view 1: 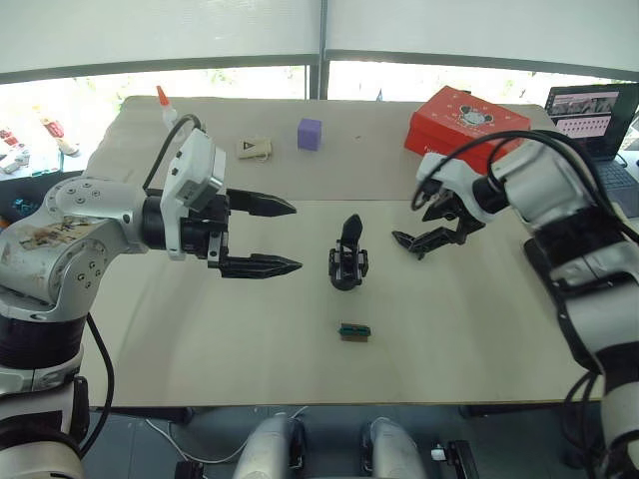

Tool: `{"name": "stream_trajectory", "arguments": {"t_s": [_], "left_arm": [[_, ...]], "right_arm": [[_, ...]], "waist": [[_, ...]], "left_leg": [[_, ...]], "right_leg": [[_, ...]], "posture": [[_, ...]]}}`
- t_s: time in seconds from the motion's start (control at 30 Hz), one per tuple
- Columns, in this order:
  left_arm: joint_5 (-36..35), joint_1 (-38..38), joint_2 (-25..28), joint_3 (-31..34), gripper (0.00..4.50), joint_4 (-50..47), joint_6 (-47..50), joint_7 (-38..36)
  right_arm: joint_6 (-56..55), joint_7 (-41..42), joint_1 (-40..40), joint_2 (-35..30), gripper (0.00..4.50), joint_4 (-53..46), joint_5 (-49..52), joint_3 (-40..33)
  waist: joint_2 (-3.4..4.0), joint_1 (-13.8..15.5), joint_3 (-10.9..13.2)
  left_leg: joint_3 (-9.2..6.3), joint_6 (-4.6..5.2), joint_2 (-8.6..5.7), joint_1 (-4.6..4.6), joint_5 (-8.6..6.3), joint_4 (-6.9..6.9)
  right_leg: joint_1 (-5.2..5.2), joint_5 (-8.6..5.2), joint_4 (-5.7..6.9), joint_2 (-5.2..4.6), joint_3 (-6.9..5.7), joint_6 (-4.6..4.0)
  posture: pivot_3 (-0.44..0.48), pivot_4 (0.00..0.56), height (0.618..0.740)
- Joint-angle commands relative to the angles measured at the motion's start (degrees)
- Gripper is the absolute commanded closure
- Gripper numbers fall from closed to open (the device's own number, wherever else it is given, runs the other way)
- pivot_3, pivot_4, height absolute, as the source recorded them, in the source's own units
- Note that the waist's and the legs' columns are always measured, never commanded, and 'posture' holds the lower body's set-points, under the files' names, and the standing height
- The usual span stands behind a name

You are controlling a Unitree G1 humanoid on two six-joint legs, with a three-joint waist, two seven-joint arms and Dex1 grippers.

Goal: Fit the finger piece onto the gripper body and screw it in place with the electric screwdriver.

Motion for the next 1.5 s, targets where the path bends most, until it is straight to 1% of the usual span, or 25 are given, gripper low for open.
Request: {"name": "stream_trajectory", "arguments": {"t_s": [0.03,0.1,0.27,0.43,0.6,0.67,0.8,0.9,0.97,1.07,1.17,1.23,1.3,1.37,1.4,1.43,1.5], "left_arm": [[-1.1,-0.8,0.4,0.6,0.06,-2.3,0.6,1.0],[-1.0,-1.2,0.2,0.2,0.06,-2.5,1.1,2.0],[-1.0,-1.9,-0.6,-0.7,0.06,-3.4,1.6,3.8],[-1.2,-1.5,-1.0,-0.9,0.06,-4.2,1.0,4.5],[-0.5,-0.4,-0.8,-1.1,0.06,-4.9,0.0,4.6],[-0.5,-0.3,-0.8,-1.0,0.0,-4.9,-0.1,4.7],[-0.6,-0.1,-1.0,-0.9,0.0,-5.3,0.1,5.1],[-0.8,0.1,-0.9,-0.8,0.0,-5.6,0.2,5.4],[-1.0,0.2,-0.8,-0.6,0.0,-5.7,0.5,5.6],[-1.0,0.3,-0.8,-0.3,0.0,-5.4,0.6,6.3],[-1.6,0.9,-1.1,0.4,0.0,-5.2,1.2,7.5],[-2.2,1.3,-2.1,1.4,0.0,-5.0,1.8,9.7],[-3.5,1.6,-3.4,2.6,0.0,-5.3,2.6,12.2],[-5.0,1.7,-5.0,3.7,0.0,-5.7,4.3,15.1],[-5.7,1.4,-6.6,4.3,0.0,-5.5,5.3,17.8],[-6.3,1.3,-7.6,4.9,0.0,-5.4,6.0,19.6],[-7.7,0.8,-10.8,6.1,0.0,-5.1,7.4,24.6]], "right_arm": [[-3.3,0.2,-4.9,2.4,0.0,9.2,-5.3,1.8],[-4.4,0.4,-6.8,4.9,0.0,14.9,-7.9,3.1],[-5.4,-1.2,-9.8,9.6,0.0,25.1,-12.4,3.4],[-1.5,-3.6,-11.3,14.5,0.0,30.3,-12.8,0.1],[0.1,-7.0,-10.7,16.7,0.0,32.1,-13.6,-2.4],[-0.3,-7.9,-10.3,17.1,0.54,32.4,-13.9,-3.2],[-2.0,-11.2,-9.3,17.3,1.84,33.1,-14.1,-4.7],[-4.5,-13.6,-8.3,16.8,2.96,33.6,-14.8,-5.2],[-5.6,-14.5,-8.1,16.5,3.63,33.9,-15.0,-5.5],[-7.2,-14.8,-8.3,15.7,3.68,34.1,-14.9,-6.3],[-11.7,-12.2,-8.6,13.4,3.68,33.3,-15.0,-7.0],[-12.2,-10.8,-9.4,11.7,3.68,32.5,-13.2,-9.2],[-17.9,-8.3,-8.6,8.8,3.68,29.4,-11.7,-11.1],[-23.4,-10.0,-7.1,6.5,3.68,25.2,-9.5,-14.4],[-25.0,-10.9,-5.8,5.6,3.68,21.7,-7.4,-17.2],[-26.0,-11.4,-4.7,5.0,3.68,18.8,-5.9,-19.1],[-20.8,-12.2,-0.8,4.0,3.68,8.9,-2.1,-23.9]], "waist": [[0.01,0.1,0.0],[0.02,0.0,0.0],[0.05,-0.2,0.0],[0.18,-1.0,0.1],[0.25,-1.3,0.1],[0.25,-1.3,0.2],[0.26,-1.5,0.2],[0.26,-1.5,0.2],[0.26,-1.6,0.2],[0.26,-1.6,0.2],[0.27,-1.5,0.2],[0.28,-1.5,0.2],[0.28,-1.5,0.2],[0.29,-1.5,0.2],[0.28,-1.5,0.2],[0.28,-1.5,0.2],[0.27,-1.4,0.2]], "left_leg": [[-0.04,0.0,0.0,-0.01,0.0,-0.02],[-0.07,-0.01,-0.02,0.0,0.0,-0.02],[-0.12,-0.15,0.0,0.01,0.08,-0.06],[-0.14,-0.29,0.05,0.05,0.16,-0.13],[-0.21,-0.45,0.05,0.09,0.26,-0.32],[-0.23,-0.47,0.04,0.1,0.28,-0.38],[-0.22,-0.48,0.04,0.1,0.29,-0.42],[-0.23,-0.52,0.04,0.14,0.31,-0.46],[-0.22,-0.54,0.05,0.14,0.32,-0.48],[-0.23,-0.59,0.07,0.16,0.35,-0.5],[-0.22,-0.6,0.07,0.15,0.37,-0.52],[-0.19,-0.6,0.07,0.15,0.37,-0.55],[-0.19,-0.6,0.08,0.14,0.37,-0.56],[-0.16,-0.6,0.09,0.14,0.37,-0.57],[-0.17,-0.6,0.1,0.15,0.37,-0.58],[-0.16,-0.6,0.12,0.15,0.37,-0.58],[-0.16,-0.61,0.15,0.19,0.37,-0.59]], "right_leg": [[0.01,0.0,-0.03,0.01,-0.01,0.0],[0.03,0.0,-0.07,0.05,0.01,0.0],[0.02,-0.01,-0.04,0.15,0.02,-0.01],[0.01,-0.02,0.02,0.23,0.05,-0.07],[-0.01,-0.04,0.03,0.28,0.05,-0.11],[-0.02,-0.04,0.02,0.28,0.06,-0.11],[-0.04,-0.04,0.02,0.3,0.09,-0.11],[-0.03,-0.04,0.02,0.33,0.12,-0.11],[-0.04,-0.04,0.01,0.36,0.18,-0.11],[-0.04,-0.05,0.0,0.54,0.55,-0.11],[-0.07,-0.05,-0.01,0.68,0.93,-0.1],[-0.1,-0.06,-0.04,0.72,1.05,-0.1],[-0.1,-0.06,-0.06,0.74,1.13,-0.09],[-0.13,-0.06,-0.06,0.76,1.21,-0.09],[-0.11,-0.06,-0.06,0.77,1.21,-0.09],[-0.11,-0.06,-0.07,0.77,1.22,-0.09],[-0.07,-0.06,-0.04,0.78,1.22,-0.09]], "posture": [[0.0,0.15,0.74],[0.0,0.15,0.74],[0.0,0.15,0.74],[0.0,0.15,0.74],[0.0,0.15,0.74],[0.0,0.15,0.74],[0.0,0.15,0.74],[0.0,0.15,0.74],[0.0,0.15,0.74],[0.0,0.15,0.74],[0.0,0.15,0.74],[0.0,0.15,0.74],[0.0,0.15,0.74],[0.0,0.15,0.74],[0.0,0.15,0.74],[0.0,0.15,0.74],[0.0,0.15,0.74]]}}
